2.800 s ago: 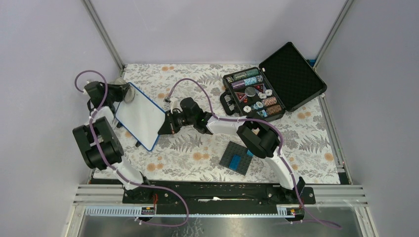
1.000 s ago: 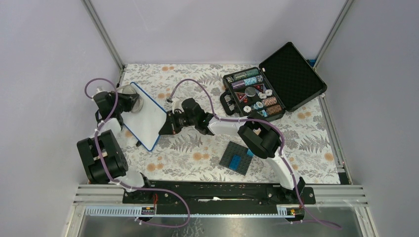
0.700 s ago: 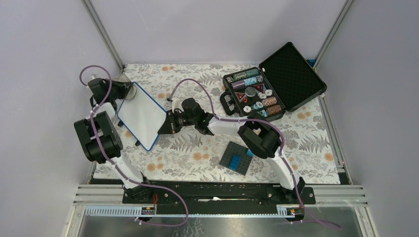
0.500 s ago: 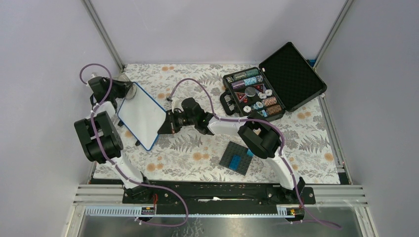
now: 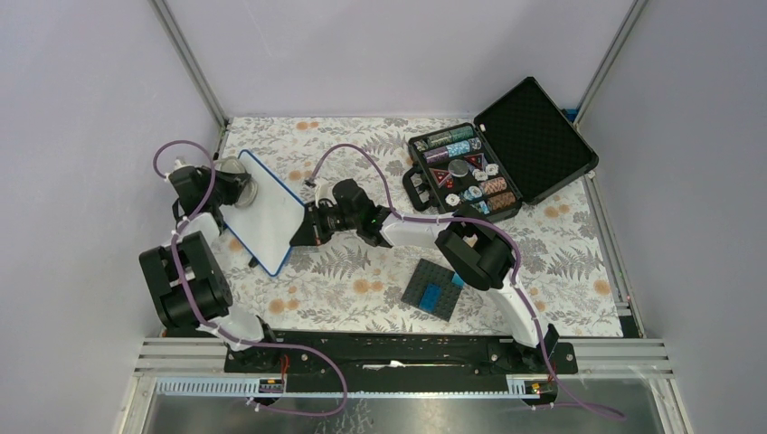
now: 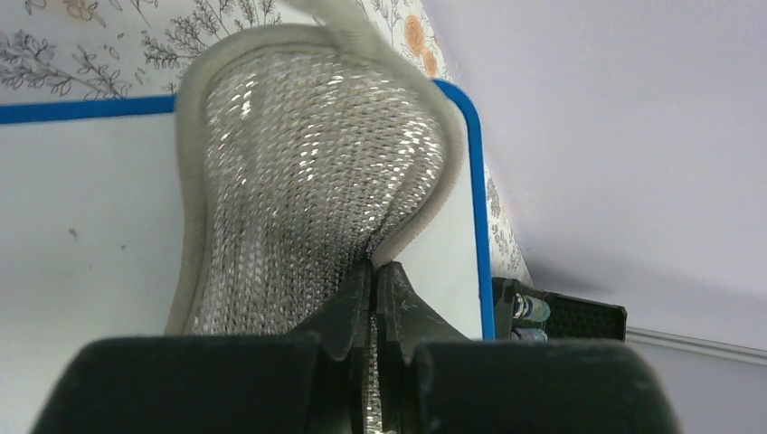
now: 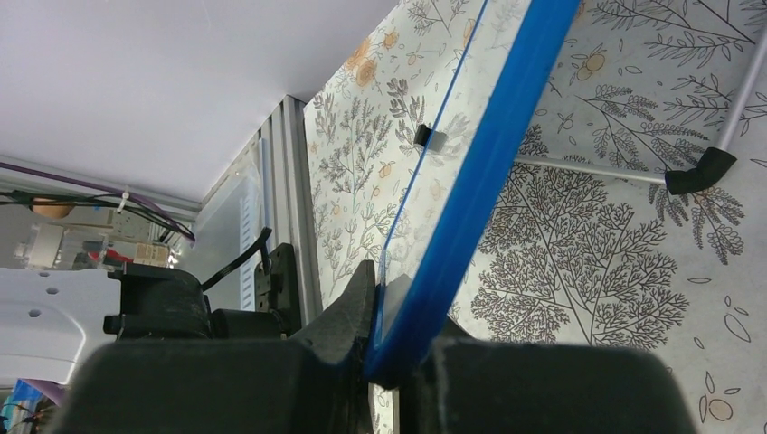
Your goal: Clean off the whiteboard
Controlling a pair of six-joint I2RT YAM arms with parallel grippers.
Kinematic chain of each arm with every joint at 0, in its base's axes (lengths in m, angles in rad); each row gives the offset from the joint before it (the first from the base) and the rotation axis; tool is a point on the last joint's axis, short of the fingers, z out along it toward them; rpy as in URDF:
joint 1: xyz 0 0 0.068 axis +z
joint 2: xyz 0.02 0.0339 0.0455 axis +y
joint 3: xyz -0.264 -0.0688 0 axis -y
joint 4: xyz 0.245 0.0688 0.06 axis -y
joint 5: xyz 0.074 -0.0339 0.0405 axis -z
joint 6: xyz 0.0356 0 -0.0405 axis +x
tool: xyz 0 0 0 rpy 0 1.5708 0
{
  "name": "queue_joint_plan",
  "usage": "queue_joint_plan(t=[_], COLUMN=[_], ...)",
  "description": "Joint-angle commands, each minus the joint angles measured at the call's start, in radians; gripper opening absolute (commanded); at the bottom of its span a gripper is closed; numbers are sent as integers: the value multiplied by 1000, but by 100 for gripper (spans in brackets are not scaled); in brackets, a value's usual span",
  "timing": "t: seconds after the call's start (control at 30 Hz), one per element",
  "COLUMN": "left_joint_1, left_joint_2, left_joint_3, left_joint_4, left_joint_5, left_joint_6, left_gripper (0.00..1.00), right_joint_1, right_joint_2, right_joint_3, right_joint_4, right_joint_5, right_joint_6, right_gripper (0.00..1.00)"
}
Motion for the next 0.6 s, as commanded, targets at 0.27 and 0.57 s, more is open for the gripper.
queue_joint_plan(t=[0.27, 0.57], left_joint_1=[-98, -112], left_joint_2=[329, 78], left_joint_3=[368, -38], left_joint_4=[-276, -251], left_joint_5=[76, 189], left_joint_6=[19, 90], left_gripper=[0, 0], right_joint_1=[60, 60], right_joint_2=[-36, -47], right_joint_3=[25, 13], right_joint_4=[-32, -27], right_joint_5=[-206, -206], right_joint_6=[-98, -99], right_gripper=[0, 0])
